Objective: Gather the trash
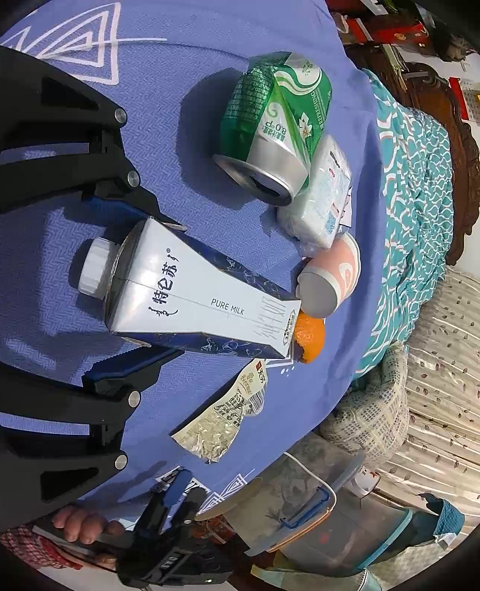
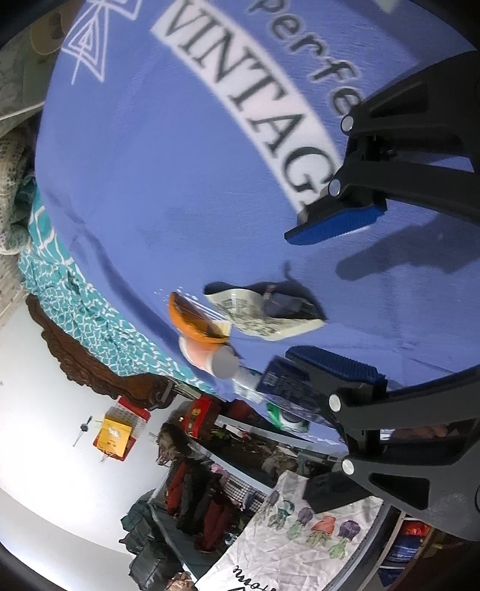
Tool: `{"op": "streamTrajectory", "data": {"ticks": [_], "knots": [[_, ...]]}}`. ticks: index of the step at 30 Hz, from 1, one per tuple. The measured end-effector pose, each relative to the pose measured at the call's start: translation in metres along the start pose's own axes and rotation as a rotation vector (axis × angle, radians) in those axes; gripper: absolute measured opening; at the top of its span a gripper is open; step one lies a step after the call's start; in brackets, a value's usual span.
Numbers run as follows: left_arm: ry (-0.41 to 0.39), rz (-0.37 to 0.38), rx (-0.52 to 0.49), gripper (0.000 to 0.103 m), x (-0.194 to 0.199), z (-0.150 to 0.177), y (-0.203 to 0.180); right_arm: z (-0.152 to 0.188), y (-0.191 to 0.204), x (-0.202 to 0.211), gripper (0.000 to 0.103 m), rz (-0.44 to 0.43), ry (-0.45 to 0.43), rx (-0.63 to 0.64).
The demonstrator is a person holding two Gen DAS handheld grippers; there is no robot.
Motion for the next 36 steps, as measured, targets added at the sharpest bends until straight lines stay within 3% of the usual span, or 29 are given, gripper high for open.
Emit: {"op": "streamTrajectory", "data": {"ticks": [11, 17, 30, 31, 32, 36], "knots": [[0.001, 0.014, 0.014, 0.056, 0.000, 0.000, 0.002, 0.019, 0.017, -0.012, 0.052, -0.008, 0.092, 0.038], [0.001, 0.018, 0.016, 0.056, 0.000, 0.000, 0.004, 0.001, 0.023, -0.043, 0.051, 0.022, 0.123, 0.056], [0.000, 0.010, 0.007, 0.056, 0.001, 0.001, 0.004, -0.023, 0.028, -0.068, 0.053, 0.087, 0.111, 0.148], [0.000, 0.009, 0.006, 0.056, 0.001, 0.001, 0.004, -0.023, 0.029, -0.071, 0.047, 0.087, 0.121, 0.157], [0.000, 0.006, 0.003, 0.056, 0.001, 0.001, 0.003, -0.022, 0.029, -0.074, 0.032, 0.085, 0.137, 0.161], [-0.001, -0.002, -0.003, 0.056, 0.000, 0.001, 0.001, -0.014, 0.033, -0.077, 0.026, 0.086, 0.178, 0.196]]}}
Point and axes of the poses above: each gripper's, at about its wrist camera, not at the fingertips, and x roughly against the way its jaws point, y to its left, z to its underside, the point moved 2 cm from there along -x, roughly the way its jaws point, and after that the axes turned 9 degrees about -z, right-handed, at the moved point
